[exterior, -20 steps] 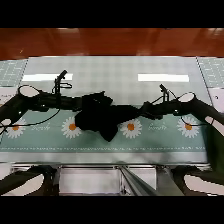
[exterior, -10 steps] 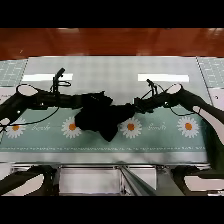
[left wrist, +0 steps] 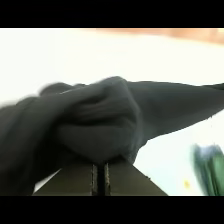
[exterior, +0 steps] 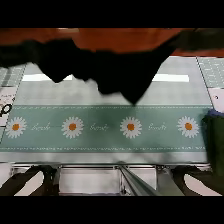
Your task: Fold the shirts.
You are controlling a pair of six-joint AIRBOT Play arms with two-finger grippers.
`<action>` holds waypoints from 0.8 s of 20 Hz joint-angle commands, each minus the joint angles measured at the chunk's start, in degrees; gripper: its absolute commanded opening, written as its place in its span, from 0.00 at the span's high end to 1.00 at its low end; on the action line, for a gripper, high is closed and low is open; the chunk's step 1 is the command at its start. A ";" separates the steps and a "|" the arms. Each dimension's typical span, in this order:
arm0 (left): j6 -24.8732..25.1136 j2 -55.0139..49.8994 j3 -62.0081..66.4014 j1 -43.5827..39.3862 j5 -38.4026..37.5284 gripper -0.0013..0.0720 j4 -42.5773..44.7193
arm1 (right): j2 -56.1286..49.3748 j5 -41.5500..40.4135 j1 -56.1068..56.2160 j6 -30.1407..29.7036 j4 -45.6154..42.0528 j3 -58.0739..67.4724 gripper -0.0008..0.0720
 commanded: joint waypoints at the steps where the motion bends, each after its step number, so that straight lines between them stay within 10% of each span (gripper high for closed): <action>1: -2.03 7.87 9.92 4.46 -0.07 0.96 0.13 | 10.38 1.18 -1.07 2.67 -10.64 14.56 0.96; 16: -11.41 26.25 -10.64 6.93 -21.03 0.96 18.53 | 29.07 22.56 -1.07 7.98 -18.93 -0.24 0.96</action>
